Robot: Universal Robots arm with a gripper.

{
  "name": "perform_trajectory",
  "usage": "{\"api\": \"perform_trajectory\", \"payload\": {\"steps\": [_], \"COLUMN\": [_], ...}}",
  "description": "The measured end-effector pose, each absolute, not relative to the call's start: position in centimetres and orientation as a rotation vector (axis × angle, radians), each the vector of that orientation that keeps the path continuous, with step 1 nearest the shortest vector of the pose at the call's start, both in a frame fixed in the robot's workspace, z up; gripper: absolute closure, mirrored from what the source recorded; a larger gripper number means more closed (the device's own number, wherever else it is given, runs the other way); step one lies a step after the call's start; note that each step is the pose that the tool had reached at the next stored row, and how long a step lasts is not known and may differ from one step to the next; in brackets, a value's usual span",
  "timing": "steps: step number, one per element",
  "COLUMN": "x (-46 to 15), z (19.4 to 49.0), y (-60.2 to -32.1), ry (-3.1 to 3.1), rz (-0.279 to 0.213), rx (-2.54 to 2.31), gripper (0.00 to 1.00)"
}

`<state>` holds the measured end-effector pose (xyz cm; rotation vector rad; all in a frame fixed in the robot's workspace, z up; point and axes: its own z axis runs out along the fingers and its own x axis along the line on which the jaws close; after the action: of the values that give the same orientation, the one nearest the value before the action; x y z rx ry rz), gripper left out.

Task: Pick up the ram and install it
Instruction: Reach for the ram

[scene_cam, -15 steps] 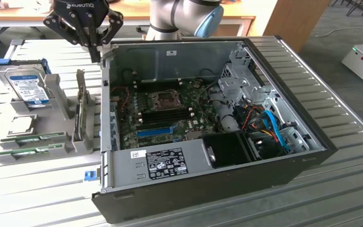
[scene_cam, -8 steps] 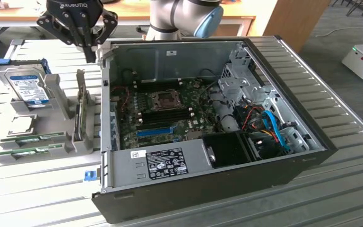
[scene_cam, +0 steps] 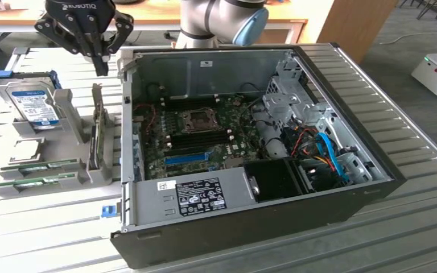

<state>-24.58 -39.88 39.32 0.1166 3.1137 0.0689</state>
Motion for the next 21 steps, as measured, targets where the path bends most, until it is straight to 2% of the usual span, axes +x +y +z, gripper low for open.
{"api": "perform_trajectory", "payload": {"steps": [21], "x": [-27.5], "z": [39.3], "y": [-39.9], "ry": [3.114], "rz": [0.069], "rx": [0.117], "gripper": [0.89]}}
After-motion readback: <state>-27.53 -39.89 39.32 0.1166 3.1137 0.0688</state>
